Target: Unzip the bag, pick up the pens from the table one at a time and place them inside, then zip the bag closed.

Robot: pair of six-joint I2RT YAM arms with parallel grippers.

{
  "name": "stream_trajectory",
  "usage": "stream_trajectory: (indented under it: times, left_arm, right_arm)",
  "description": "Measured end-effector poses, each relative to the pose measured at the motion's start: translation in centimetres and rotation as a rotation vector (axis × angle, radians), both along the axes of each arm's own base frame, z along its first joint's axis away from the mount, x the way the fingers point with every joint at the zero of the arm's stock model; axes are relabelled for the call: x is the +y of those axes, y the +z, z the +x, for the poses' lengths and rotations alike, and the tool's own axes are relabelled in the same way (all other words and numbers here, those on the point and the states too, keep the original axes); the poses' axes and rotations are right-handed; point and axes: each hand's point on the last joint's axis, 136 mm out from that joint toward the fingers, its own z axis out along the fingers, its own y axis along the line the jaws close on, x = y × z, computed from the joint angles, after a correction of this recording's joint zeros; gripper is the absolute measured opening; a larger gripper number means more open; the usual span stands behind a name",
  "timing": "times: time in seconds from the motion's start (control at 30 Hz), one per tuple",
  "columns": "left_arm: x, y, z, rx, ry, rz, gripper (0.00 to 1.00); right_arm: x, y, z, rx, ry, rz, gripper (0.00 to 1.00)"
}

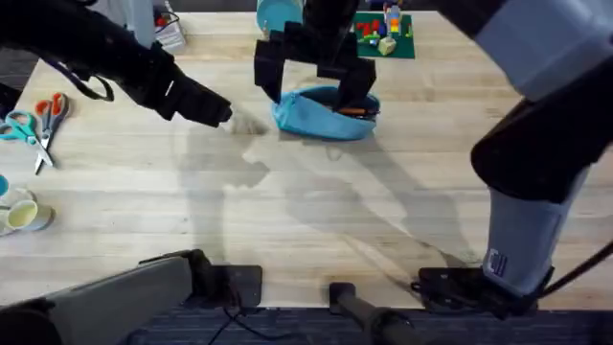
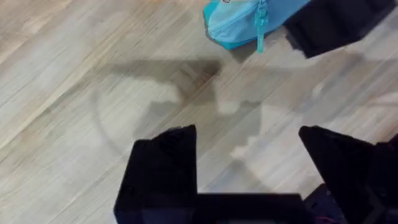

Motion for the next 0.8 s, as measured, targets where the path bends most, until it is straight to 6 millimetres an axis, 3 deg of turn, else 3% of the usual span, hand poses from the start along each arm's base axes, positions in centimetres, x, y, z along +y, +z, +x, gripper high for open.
stream_trajectory:
  times: [0.8]
  left_arm:
    - [0.0,0.0,0.0,0.0,0.0,0.0,0.993]
  right_arm:
    - [1.5,-2.6,1.3,0.006,-0.034,0.002,0.999]
